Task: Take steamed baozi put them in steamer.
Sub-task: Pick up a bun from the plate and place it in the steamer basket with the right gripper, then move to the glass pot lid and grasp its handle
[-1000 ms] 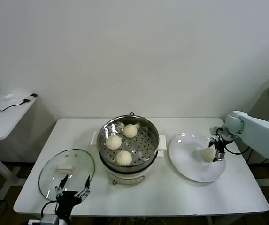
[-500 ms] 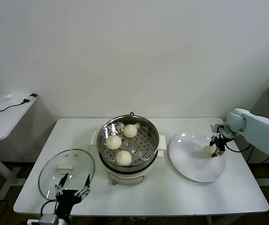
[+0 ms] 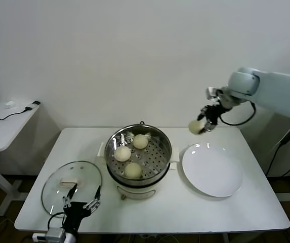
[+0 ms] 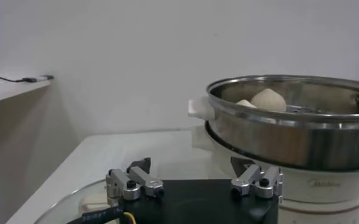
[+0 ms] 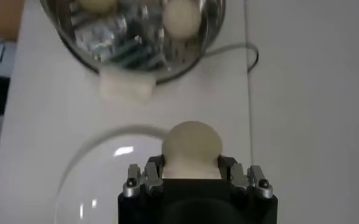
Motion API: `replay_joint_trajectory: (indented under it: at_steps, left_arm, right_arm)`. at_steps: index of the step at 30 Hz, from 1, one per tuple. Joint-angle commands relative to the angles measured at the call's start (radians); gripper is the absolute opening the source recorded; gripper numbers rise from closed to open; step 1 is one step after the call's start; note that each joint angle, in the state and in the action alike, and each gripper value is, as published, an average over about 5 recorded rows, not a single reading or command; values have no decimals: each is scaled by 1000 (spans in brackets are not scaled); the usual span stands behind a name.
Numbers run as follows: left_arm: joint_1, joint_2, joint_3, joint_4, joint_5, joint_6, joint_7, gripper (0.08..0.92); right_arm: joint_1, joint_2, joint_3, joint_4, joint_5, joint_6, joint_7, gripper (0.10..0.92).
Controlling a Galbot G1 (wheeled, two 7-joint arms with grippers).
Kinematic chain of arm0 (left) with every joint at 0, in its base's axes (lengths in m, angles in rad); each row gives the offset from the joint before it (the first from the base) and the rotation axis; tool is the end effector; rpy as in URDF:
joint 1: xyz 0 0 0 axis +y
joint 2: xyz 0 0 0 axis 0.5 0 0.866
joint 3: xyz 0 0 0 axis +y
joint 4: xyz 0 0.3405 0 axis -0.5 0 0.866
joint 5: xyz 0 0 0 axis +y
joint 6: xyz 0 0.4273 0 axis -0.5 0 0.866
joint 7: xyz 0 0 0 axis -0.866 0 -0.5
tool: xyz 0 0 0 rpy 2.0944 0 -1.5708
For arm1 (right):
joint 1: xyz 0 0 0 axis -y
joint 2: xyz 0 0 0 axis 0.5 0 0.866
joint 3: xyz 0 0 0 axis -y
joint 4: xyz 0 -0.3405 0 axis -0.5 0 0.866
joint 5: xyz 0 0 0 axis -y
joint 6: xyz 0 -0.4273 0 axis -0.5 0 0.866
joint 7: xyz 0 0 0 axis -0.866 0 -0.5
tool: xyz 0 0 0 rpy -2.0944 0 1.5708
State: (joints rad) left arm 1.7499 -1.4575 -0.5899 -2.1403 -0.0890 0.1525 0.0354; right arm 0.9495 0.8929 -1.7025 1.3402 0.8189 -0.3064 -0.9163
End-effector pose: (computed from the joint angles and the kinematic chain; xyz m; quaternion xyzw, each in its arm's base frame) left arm 0.2050 0.0361 -0.3135 -0.0200 -0.9896 -0.0186 0.1409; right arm 0.6039 -0.0179 -0.0044 0.5104 -0.6145 0.4913 0.3472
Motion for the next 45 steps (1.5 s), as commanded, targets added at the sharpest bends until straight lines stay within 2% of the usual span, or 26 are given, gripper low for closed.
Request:
replay_joint_trajectory:
  at_steps: [1, 11, 22, 29, 32, 37, 40, 42, 45]
  left_arm:
    - [-13, -1, 9, 7, -5, 0, 3, 823]
    - [-9, -1, 4, 13, -10, -5, 3, 823]
    - [-2, 3, 0, 18, -15, -14, 0, 823]
    - [-2, 4, 1, 15, -15, -14, -1, 823]
    - [1, 7, -3, 12, -17, -15, -1, 823]
    - [6, 13, -9, 3, -21, -12, 0, 823]
    - [8, 17, -11, -5, -28, -9, -1, 823]
    - [9, 18, -11, -9, -37, -10, -2, 823]
    - [6, 19, -10, -14, -56, -12, -5, 823]
  right_arm:
    - [175, 202, -79, 292, 368, -172, 180, 602]
    - [-117, 261, -34, 198, 211, -231, 273, 602]
    - [-271, 234, 30, 88, 84, -230, 296, 602]
    - [-308, 236, 85, 51, 86, -221, 300, 611]
    - [-298, 236, 92, 48, 98, -202, 267, 655]
    - [-214, 226, 72, 39, 150, -127, 169, 784]
    - [-140, 202, 55, 35, 207, -78, 119, 817]
    - [-114, 170, 87, 32, 250, -71, 137, 821]
    - [-157, 97, 228, 22, 285, -87, 291, 822]
